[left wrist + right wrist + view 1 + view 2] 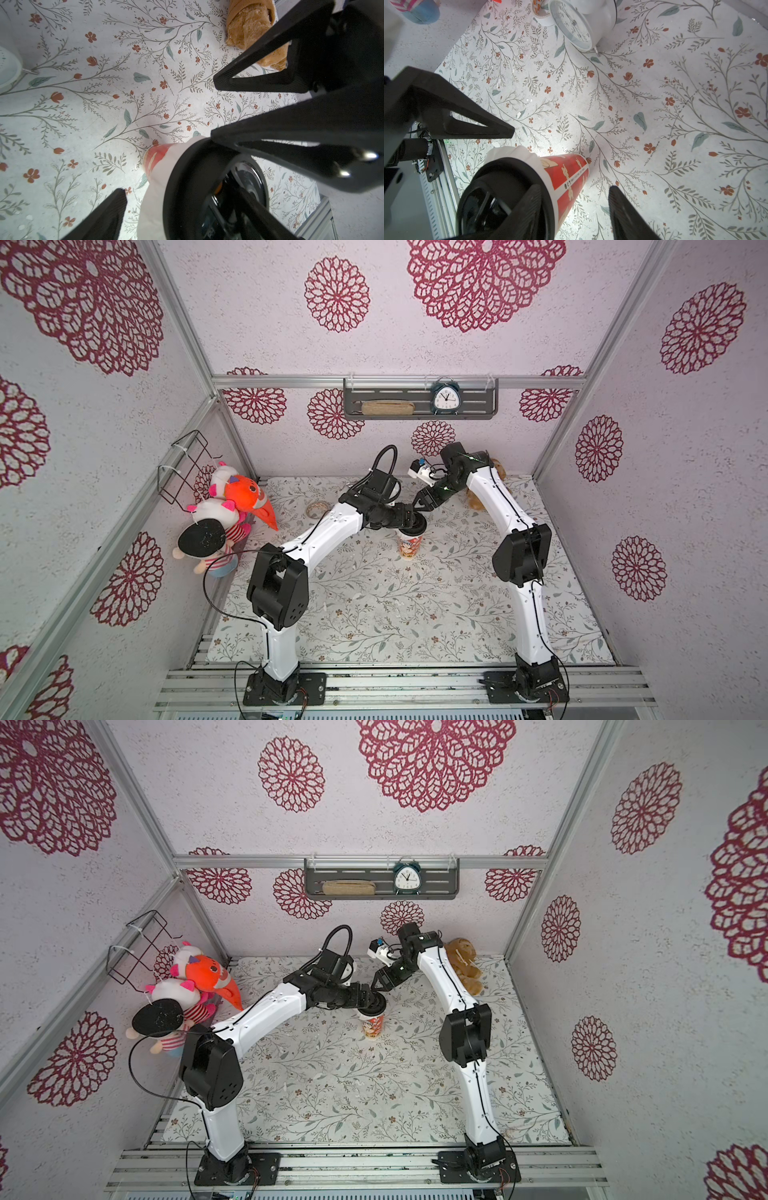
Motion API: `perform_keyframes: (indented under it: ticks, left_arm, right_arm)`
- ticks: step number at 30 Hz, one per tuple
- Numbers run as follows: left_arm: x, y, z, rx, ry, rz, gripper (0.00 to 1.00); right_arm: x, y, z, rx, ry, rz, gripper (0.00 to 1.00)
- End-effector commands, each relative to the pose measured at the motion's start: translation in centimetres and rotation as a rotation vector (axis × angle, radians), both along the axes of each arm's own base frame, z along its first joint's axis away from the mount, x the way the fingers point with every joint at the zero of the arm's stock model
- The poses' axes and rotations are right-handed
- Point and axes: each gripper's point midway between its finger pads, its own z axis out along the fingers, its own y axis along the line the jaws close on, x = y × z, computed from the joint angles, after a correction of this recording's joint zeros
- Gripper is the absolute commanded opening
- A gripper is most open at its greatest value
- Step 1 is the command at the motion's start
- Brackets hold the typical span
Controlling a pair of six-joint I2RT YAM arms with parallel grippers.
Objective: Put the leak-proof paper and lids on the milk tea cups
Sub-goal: Secure the cup lid on the cup.
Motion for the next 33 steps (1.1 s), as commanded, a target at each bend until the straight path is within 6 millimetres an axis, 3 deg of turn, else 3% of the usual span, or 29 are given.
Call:
perform_keyframes:
  ticks: [1,14,17,19,22,27,30,33]
  left_arm:
    - [-3.5,3.3,-7.5,0.217,0.194,-0.006,0.85]
    - [-3.8,3.7,-8.0,0.222,0.203,-0.002,0.84]
    - [-3.7,3.7,-8.0,0.220,0.204,0.002,0.84]
    - [-3.8,3.6,-8.1,0.219,0.204,0.002,0.84]
    - [-3.9,3.8,-8.4,0.222,0.212,0.008,0.84]
    - [-4.1,4.0,-8.8,0.229,0.221,0.017,0.84]
    - [-4.1,4.2,-7.4,0.218,0.192,0.024,0.84]
    - [-4.2,4.3,-7.2,0.215,0.191,0.033,0.84]
  right_arm:
    - [-2.2,-0.2,-3.4,-0.103,0.114,0.018,0.55]
    - [-5.6,1.5,-5.0,-0.128,0.162,0.114,0.54]
    - [-5.3,1.2,-5.2,-0.146,0.157,0.091,0.54]
    - [-4.0,0.6,-5.0,-0.161,0.133,0.014,0.54]
    - [-1.3,0.0,-2.6,-0.099,0.088,-0.139,0.57]
    - [2.2,-1.4,4.4,0.025,-0.038,-0.408,0.62]
    - [2.4,-2.8,7.1,0.041,-0.062,-0.556,0.63]
    - [1.2,-4.5,8.5,0.026,-0.071,-0.689,0.63]
